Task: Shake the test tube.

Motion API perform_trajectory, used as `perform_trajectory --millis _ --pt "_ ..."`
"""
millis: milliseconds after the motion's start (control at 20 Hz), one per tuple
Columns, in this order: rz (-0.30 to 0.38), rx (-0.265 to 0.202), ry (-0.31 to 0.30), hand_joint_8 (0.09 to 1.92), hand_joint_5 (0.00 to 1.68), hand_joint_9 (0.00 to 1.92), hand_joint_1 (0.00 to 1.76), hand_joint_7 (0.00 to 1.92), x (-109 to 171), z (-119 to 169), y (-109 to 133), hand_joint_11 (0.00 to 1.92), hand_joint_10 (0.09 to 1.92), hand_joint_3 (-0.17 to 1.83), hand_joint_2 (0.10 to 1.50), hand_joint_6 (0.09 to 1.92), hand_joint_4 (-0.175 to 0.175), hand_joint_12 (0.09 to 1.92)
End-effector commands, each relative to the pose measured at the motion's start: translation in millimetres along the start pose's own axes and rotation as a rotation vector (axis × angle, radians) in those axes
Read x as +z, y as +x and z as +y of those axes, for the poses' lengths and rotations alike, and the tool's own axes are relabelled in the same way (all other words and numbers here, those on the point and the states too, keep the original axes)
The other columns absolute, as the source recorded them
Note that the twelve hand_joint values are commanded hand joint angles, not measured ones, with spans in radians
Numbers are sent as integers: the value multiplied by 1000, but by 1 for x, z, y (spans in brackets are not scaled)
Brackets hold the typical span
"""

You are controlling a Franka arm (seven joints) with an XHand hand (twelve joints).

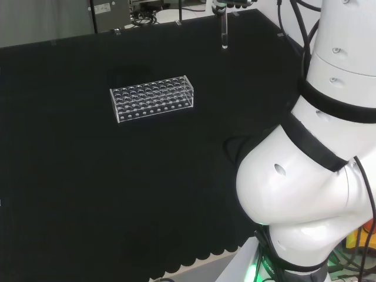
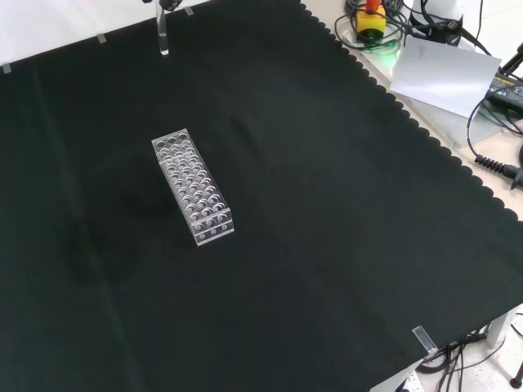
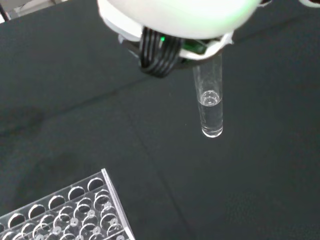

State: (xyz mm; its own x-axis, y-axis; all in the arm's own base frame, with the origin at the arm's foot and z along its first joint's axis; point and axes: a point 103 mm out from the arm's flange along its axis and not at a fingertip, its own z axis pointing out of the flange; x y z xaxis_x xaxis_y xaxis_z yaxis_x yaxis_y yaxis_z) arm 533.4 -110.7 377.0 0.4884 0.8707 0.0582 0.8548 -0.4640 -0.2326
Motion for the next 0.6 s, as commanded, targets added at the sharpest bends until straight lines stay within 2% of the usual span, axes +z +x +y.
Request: perform_trajectory --millis 50,350,600 --pt "25 -40 9 507 1321 1624 1232 1706 1 -2 18 1268 656 633 657 560 -175 853" --pt "61 -123 46 507 1320 1624 1232 1706 16 -13 68 1268 657 633 657 561 -175 853" --pt "87 -210 75 508 1320 1624 1232 1705 24 -24 112 1268 657 633 657 561 -175 854"
